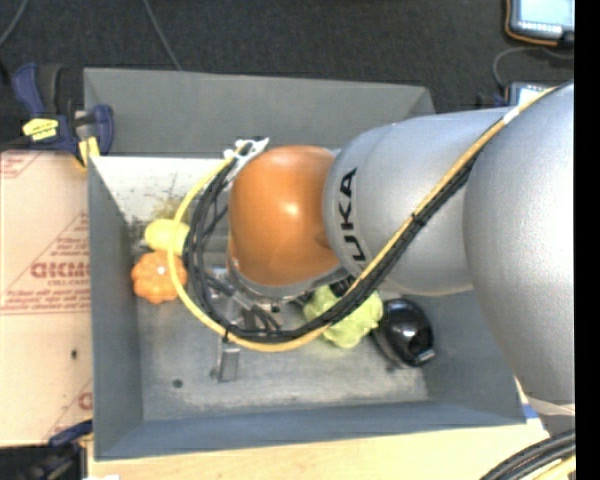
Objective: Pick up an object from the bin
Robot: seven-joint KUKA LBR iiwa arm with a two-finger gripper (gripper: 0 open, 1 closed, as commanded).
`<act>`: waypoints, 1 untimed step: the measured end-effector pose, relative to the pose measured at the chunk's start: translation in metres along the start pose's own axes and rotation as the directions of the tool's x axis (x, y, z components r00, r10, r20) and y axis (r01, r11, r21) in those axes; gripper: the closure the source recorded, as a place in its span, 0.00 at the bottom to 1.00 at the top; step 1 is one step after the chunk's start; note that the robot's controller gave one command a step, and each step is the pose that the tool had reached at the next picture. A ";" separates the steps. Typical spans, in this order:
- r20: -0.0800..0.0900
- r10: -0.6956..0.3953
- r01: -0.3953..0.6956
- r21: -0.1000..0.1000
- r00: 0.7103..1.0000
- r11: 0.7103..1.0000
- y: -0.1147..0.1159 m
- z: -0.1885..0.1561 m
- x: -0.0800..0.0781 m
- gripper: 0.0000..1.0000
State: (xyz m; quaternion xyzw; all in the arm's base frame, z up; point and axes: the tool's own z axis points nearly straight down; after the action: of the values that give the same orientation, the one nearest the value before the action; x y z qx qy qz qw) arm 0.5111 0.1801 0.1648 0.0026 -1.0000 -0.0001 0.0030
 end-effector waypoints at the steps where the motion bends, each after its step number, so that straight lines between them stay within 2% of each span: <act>1: 0.008 0.004 -0.004 -0.002 1.000 1.000 -0.001 -0.005 -0.002 0.00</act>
Offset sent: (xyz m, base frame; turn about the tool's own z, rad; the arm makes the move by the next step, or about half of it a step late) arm 0.0137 -0.0118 -0.0425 0.1513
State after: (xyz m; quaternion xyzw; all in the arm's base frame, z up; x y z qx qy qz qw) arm 0.5129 0.1793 0.1694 0.0007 -1.0000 -0.0010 -0.0008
